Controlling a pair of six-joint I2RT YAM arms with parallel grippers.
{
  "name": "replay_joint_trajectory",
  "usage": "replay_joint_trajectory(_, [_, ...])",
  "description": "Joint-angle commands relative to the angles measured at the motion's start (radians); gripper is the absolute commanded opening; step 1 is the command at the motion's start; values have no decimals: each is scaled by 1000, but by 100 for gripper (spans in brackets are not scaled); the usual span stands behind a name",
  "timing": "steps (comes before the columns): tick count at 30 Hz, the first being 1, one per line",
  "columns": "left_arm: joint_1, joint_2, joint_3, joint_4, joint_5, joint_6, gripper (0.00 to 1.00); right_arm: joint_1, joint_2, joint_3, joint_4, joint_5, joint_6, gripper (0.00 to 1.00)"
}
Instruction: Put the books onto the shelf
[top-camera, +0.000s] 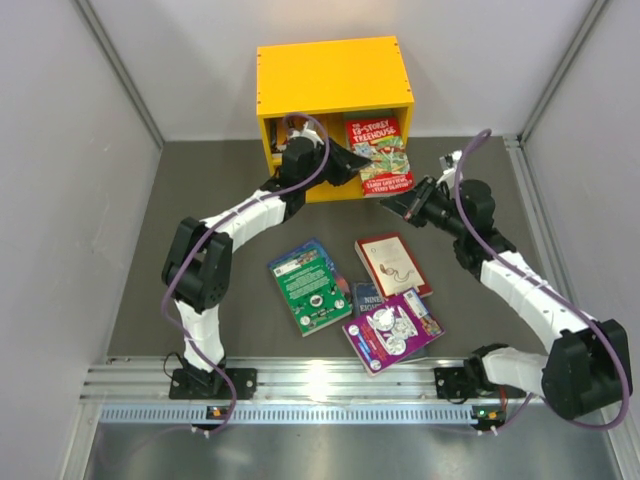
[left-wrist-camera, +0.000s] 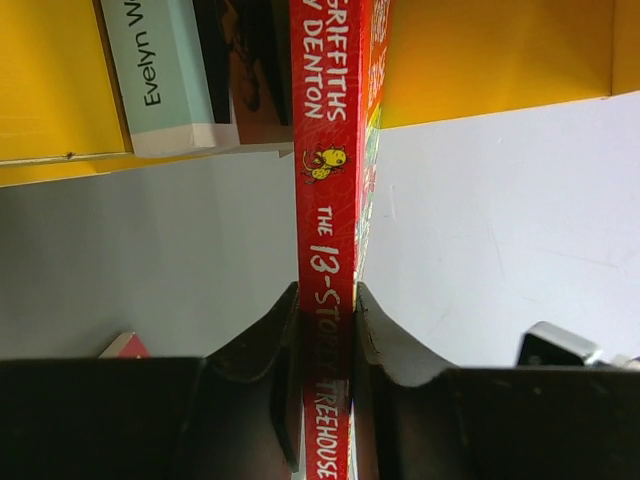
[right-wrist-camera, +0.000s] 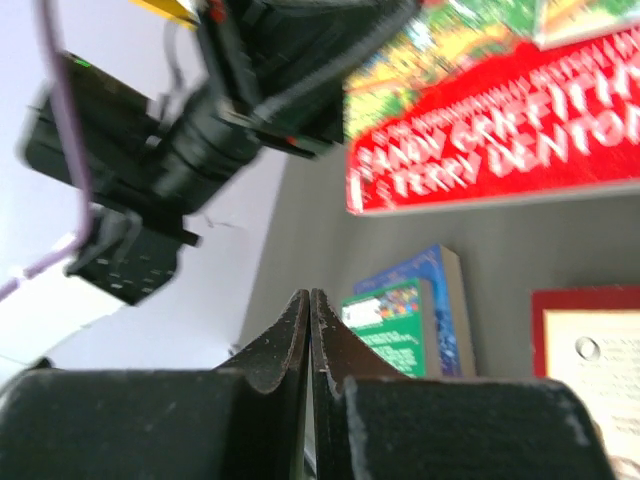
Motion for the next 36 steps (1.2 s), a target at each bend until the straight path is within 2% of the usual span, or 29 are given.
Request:
replay_joint_trajectory(1, [13,3,33,95,-14,-33,0,26,6,-25,-68,46,-74,0])
replay_joint_trajectory(8, [24,2,35,101,6,-42,0,42,101,10,-105,129,-123,0])
replay_joint_trajectory(19, [30,28,75,78,50,-22,2,48,318,278,-99,136,-126,0])
replay_joint_trajectory(21, [30,43,96,78,67,-18,8,51,348,314,-94,136,-117,0])
replay_joint_trajectory(22, [30,49,105,78,75,-16,17,54,354,326,-91,139,-114,0])
replay_joint_trajectory(24, [31,60,128,69,90,-13,25,56,380,358,-85,138,-102,0])
replay_joint_trajectory(25, [31,64,136,55,94,-10,36,56,388,368,-85,138,-98,0])
replay_joint_trajectory(28, [31,72,177,6,109,14,50,59,414,409,-79,138,-85,0])
replay_joint_trajectory(29, [31,78,189,-8,113,28,59,60,420,417,-76,141,-82,0])
replay_joint_trajectory(31, [31,95,234,-60,130,42,67,65,441,446,-78,141,-72,0])
replay_joint_trajectory(33, [31,106,274,-94,149,56,94,68,460,475,-75,141,-59,0])
replay_joint_trajectory(34, [31,113,282,-105,156,56,99,72,467,484,-73,144,-57,0])
replay_joint_trajectory(36, [31,115,285,-112,167,54,99,74,480,509,-75,147,-52,0])
